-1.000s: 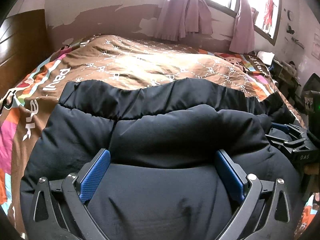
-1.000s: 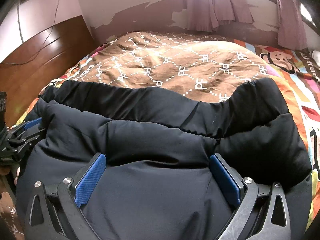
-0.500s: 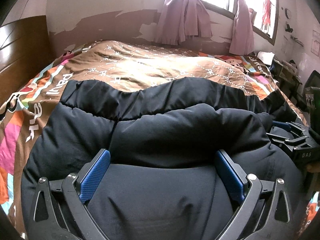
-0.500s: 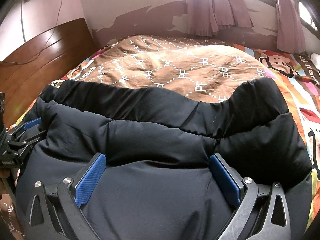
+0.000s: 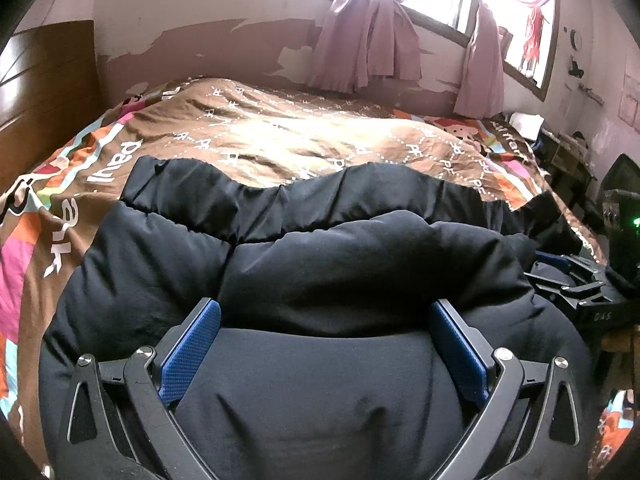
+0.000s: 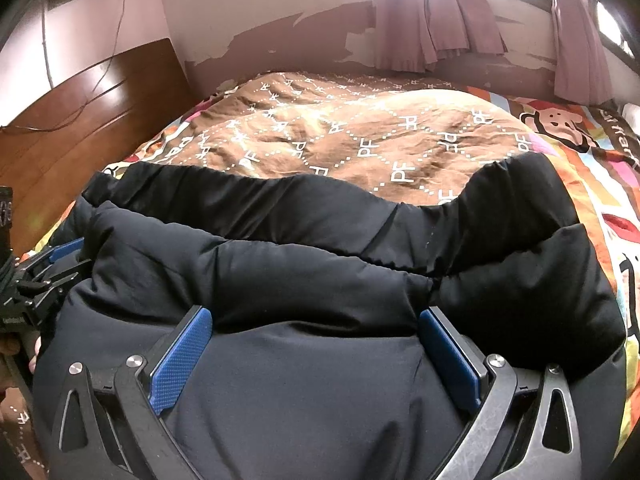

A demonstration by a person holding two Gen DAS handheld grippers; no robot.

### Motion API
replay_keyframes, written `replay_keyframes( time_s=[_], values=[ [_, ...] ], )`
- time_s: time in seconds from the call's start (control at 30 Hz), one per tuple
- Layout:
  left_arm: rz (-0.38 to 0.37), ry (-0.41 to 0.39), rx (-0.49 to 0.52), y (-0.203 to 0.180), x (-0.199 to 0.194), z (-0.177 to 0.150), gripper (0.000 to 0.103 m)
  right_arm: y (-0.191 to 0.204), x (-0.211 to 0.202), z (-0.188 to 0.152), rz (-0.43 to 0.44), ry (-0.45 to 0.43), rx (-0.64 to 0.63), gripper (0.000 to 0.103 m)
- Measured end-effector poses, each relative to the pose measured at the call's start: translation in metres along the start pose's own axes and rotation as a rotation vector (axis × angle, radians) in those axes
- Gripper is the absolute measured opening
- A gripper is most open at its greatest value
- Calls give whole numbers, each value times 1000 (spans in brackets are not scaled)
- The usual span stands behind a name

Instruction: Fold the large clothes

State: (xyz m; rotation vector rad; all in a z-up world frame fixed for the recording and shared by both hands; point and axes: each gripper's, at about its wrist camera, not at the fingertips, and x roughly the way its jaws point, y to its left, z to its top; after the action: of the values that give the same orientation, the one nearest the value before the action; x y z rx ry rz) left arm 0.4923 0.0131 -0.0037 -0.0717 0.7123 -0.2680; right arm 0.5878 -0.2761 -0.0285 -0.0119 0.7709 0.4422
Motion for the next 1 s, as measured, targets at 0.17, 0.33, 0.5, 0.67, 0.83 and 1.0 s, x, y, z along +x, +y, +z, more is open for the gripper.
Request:
replay_keyframes(
  time_s=[0.17,0.33,0.5,0.67,0.83,1.0],
  values=[
    [-36,-102,-69,8,-36,-2,102,-4,-11,-2,24,-36,16,103],
    [-12,-135,-166,32,-70,1,102,-16,-50,-8,31,-157,87,103],
    [36,-118,-242,63,-95,-3,102,-35,-78,-13,4,-159,128,103],
    [74,-57,-295,86,-97,-29,102,-58,-94,-25,-8,-112,136,103],
    [0,38,-372,102,-82,-47,102,-71,-102,-33,-37,-80,114,103],
    [-28,61,-393,108,-76,-52,102,-78,-96,-42,-134,-38,101,103]
  ],
)
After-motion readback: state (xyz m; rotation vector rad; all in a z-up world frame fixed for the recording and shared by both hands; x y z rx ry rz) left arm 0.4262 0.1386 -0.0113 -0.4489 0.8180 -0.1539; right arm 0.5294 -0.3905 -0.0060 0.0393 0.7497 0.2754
